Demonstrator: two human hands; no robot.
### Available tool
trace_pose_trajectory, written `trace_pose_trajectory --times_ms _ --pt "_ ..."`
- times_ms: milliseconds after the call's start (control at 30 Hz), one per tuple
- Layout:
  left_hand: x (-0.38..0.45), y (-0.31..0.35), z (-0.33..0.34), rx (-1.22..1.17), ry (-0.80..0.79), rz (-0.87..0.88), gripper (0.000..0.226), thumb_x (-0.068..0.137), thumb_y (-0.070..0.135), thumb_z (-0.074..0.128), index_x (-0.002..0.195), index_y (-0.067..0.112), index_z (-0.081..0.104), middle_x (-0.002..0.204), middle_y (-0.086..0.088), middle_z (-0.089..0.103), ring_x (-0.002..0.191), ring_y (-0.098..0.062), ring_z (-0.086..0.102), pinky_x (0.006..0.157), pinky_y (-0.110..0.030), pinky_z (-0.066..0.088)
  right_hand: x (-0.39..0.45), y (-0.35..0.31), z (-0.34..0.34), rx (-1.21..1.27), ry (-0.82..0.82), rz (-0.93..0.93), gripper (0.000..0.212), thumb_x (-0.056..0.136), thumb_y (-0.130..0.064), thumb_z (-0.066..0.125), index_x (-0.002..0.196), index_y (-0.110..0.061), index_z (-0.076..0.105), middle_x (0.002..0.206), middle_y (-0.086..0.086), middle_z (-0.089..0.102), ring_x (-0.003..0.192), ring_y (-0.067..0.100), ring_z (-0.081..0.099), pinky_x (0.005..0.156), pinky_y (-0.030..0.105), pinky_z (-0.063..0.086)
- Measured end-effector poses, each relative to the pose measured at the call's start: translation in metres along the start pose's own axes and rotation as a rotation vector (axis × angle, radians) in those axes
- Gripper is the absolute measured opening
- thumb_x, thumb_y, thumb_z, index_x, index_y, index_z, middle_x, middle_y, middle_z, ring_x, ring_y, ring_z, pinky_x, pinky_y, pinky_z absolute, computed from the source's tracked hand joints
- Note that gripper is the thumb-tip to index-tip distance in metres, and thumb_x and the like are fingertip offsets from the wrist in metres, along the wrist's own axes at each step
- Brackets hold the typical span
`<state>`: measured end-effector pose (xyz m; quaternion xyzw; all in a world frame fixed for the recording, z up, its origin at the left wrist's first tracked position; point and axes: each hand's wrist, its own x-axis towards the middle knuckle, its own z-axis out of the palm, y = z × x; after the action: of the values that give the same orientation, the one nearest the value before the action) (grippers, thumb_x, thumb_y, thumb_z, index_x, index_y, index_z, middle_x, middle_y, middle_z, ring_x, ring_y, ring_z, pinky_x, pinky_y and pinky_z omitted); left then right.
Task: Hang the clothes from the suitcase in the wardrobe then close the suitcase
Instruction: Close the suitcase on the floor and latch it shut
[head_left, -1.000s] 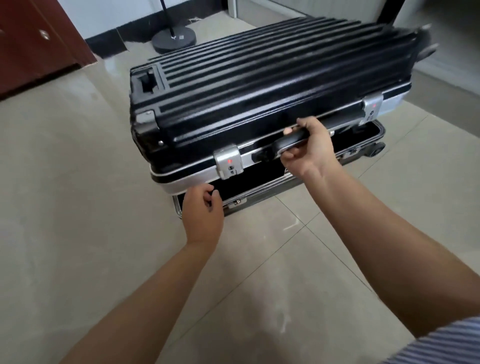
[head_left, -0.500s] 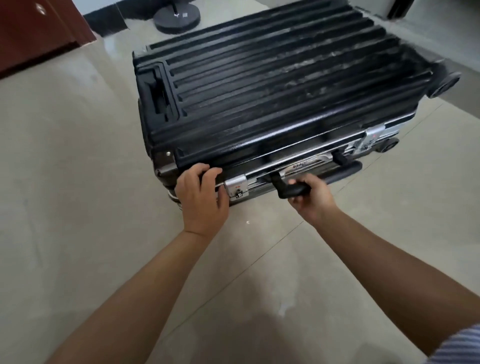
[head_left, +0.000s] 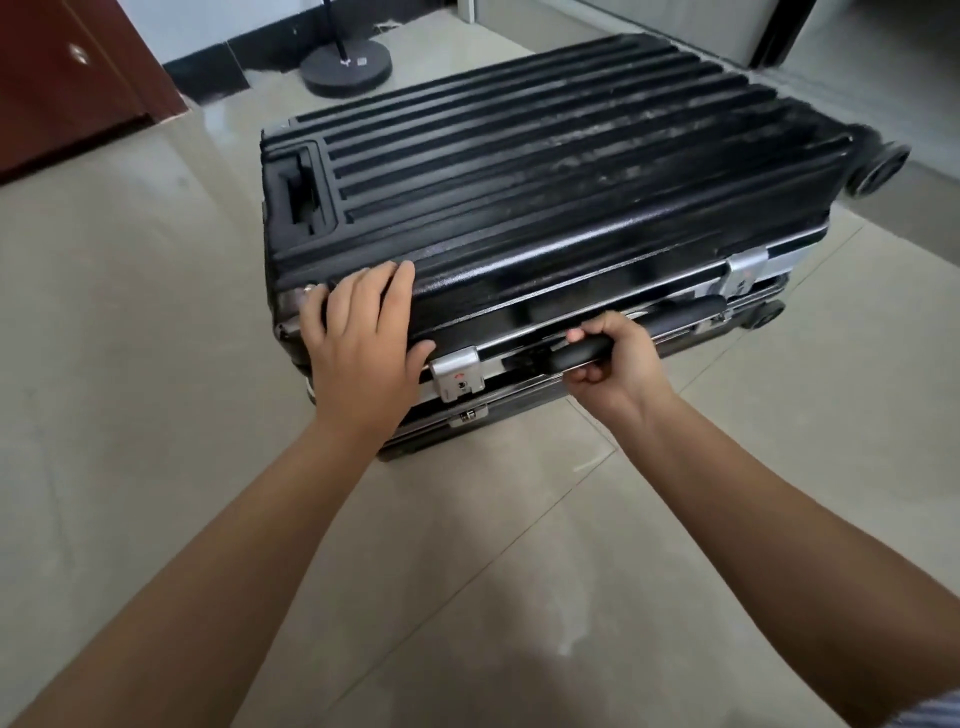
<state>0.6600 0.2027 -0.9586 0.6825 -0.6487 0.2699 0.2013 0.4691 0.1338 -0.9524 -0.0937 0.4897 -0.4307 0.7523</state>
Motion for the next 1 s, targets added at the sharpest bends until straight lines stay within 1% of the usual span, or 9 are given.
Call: trace_pose_trajectory --times_ms 67,233,367,567,667,767,833,933,1000 --pt "0.01 -0.005 -0.002 -0.029 0.056 -0.003 0.065 0.068 0.026 0.076 0.123 0.007 0.048 0.117 -0.016 0.06 0.111 -0.026 0.044 0.101 -0.045 0.024 -0.004 -0.005 0.004 -0.003 -0.035 -0.029 0.028 0.081 -0.003 0.038 0.056 -0.015 0.04 0.039 -0.002 0.051 0.031 0.006 0.035 0.029 0.013 0.021" --pt "-0.018 0.001 0.012 0.017 0.0 0.079 0.068 0.062 0.026 0.08 0.119 0.01 0.046 0.113 -0.012 0.054 0.101 -0.026 0.04 0.092 -0.04 0.027 0.002 0.018 -0.024 -0.038 0.005 0.032 0.032 0.083 -0.004 0.036 0.053 -0.014 0.041 0.039 -0.004 0.051 0.031 0.006 0.038 0.032 0.013 0.025" --pt "-0.041 0.004 0.023 0.124 0.076 0.105 0.052 0.074 0.036 0.06 0.117 0.011 0.045 0.113 -0.008 0.038 0.099 -0.025 0.039 0.087 -0.037 0.026 0.005 0.041 -0.054 -0.038 0.018 0.098 0.028 0.085 -0.003 0.036 0.059 -0.014 0.039 0.043 -0.002 0.053 0.042 0.011 0.037 0.036 0.012 0.033" --pt "-0.034 0.002 0.023 0.07 0.061 0.088 0.072 0.06 0.03 0.083 0.118 0.011 0.044 0.112 -0.009 0.038 0.098 -0.026 0.038 0.087 -0.038 0.025 0.009 0.037 -0.055 -0.103 -0.043 0.083 0.029 0.088 -0.005 0.037 0.061 -0.014 0.041 0.046 -0.004 0.058 0.045 0.011 0.029 0.048 0.017 0.036" --pt "-0.034 0.004 0.022 0.081 0.049 0.069 0.072 0.058 0.028 0.084 0.116 0.009 0.046 0.109 -0.015 0.052 0.098 -0.027 0.038 0.087 -0.039 0.025 0.011 0.038 -0.066 -0.191 -0.054 0.083 0.021 0.088 -0.009 0.044 0.067 -0.012 0.047 0.058 -0.003 0.065 0.042 0.009 0.037 0.056 0.021 0.039" --pt "-0.032 0.006 0.02 0.071 0.014 0.056 0.072 0.057 0.027 0.083 0.116 0.008 0.045 0.104 -0.019 0.06 0.097 -0.027 0.037 0.085 -0.039 0.025 0.012 0.04 -0.075 -0.273 0.047 0.067 0.006 0.086 -0.01 0.055 0.084 -0.01 0.05 0.076 0.004 0.061 0.047 0.009 0.047 0.057 0.024 0.044" --pt "-0.034 0.006 0.02 0.083 0.01 0.076 0.073 0.057 0.03 0.082 0.116 0.008 0.044 0.109 -0.017 0.052 0.097 -0.027 0.037 0.085 -0.039 0.026 0.013 0.04 -0.078 -0.31 0.113 0.064 0.015 0.085 -0.012 0.059 0.093 -0.009 0.046 0.077 0.006 0.057 0.055 0.013 0.049 0.055 0.025 0.045" --pt "-0.037 0.004 0.023 0.077 0.018 0.089 0.074 0.06 0.031 0.082 0.118 0.008 0.042 0.113 -0.012 0.036 0.098 -0.027 0.037 0.086 -0.038 0.027 0.001 0.036 -0.074 -0.509 0.116 0.085 0.018 0.089 -0.026 0.055 0.085 -0.01 0.05 0.072 0.007 0.057 0.055 0.017 0.049 0.051 0.026 0.044" --pt "-0.039 0.005 0.023 0.069 -0.003 0.071 0.074 0.06 0.03 0.081 0.118 0.008 0.041 0.114 -0.012 0.036 0.099 -0.028 0.036 0.088 -0.038 0.027 -0.014 0.04 -0.07 -0.815 -0.011 0.136 0.034 0.093 -0.041 0.046 0.083 -0.01 0.052 0.07 0.007 0.061 0.054 0.017 0.051 0.05 0.024 0.045"
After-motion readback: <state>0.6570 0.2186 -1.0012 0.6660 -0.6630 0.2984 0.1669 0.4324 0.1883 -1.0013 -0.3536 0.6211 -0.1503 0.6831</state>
